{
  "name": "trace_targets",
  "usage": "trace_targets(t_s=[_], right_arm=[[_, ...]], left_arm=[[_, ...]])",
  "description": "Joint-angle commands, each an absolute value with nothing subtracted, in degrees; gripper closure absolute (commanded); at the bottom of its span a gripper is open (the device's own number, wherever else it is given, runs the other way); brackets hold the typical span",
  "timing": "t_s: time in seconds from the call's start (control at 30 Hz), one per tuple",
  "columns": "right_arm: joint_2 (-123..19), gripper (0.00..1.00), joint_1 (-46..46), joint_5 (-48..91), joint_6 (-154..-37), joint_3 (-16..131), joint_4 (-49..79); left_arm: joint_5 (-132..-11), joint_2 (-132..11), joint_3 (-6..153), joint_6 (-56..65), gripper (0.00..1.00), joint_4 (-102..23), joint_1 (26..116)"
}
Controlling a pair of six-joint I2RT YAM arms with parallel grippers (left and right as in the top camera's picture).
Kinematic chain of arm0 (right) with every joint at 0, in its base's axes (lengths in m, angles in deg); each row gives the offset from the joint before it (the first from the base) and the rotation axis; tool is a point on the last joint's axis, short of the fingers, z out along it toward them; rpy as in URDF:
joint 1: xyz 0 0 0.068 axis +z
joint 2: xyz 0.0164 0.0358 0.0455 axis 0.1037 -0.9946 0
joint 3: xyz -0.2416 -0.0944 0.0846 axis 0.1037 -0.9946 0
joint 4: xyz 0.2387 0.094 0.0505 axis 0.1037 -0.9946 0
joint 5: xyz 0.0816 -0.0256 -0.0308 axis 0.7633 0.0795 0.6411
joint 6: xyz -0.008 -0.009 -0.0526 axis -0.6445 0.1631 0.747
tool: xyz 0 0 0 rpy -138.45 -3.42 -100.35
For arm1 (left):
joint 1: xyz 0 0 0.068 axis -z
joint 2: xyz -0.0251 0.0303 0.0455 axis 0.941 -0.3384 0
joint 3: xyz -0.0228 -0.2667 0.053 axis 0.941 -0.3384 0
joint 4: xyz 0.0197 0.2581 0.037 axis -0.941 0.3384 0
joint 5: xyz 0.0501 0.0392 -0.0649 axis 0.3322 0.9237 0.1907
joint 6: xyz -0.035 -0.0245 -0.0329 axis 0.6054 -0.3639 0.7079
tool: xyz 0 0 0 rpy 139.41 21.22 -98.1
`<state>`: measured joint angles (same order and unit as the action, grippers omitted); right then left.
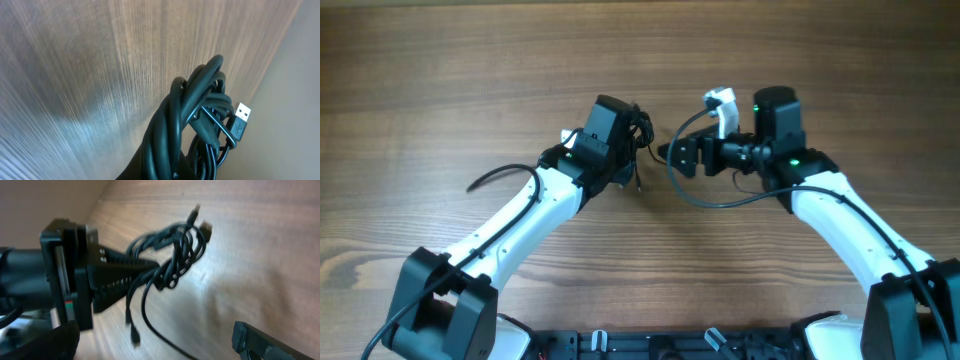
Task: Untangle cables
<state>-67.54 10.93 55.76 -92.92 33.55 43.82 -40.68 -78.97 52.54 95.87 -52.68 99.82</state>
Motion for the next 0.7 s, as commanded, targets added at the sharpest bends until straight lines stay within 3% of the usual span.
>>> trace_targets(t_s=[0.0, 0.17, 0.27, 0.3, 0.4, 0.53, 0.57, 0.63, 0.67], right_arm=[[-67.4, 0.0, 14.8, 45.1, -88.9, 34.1, 46.6], [-68.1, 0.0, 15.4, 45.2, -87.1, 34.1, 45.5], [-68.1, 0.0, 12.4, 51.8, -87.2, 34.1, 43.1], [-68.1, 0.0, 12.2, 52.6, -87.1, 34.1, 42.4], [-68.1, 0.0, 12.2, 52.3, -85.6, 34.1, 38.1], [-68.1, 0.0, 12.2, 50.1, -85.4, 34.1, 37.4], [-68.1, 0.0, 12.2, 49.7, -85.4, 34.1, 37.4], [-68.1, 0.0, 12.2, 49.7, -85.8, 34.1, 37.3], [-68.1, 0.0, 12.2, 49.7, -85.8, 34.1, 37.0]], left_arm=[[-39.9, -78.4, 52.8, 109.8, 0.96, -53.5, 99.9], [-43.0, -78.4, 52.8, 109.3, 0.96, -51.6, 97.0], [-49.2, -78.4, 52.8, 95.5, 0.96, -51.9, 92.6], [-49.2, -78.4, 52.8, 93.7, 0.9, -51.8, 92.1], [-49.2, -78.4, 52.8, 85.1, 0.2, -47.3, 92.0], [-49.0, -78.4, 52.8, 81.0, 0.0, -38.7, 92.9], [-46.9, -78.4, 52.8, 79.0, 0.02, -36.9, 93.0], [-39.6, -78.4, 52.8, 63.6, 0.36, -37.3, 92.5], [-37.1, -78.5, 52.8, 54.8, 0.44, -38.2, 92.2]])
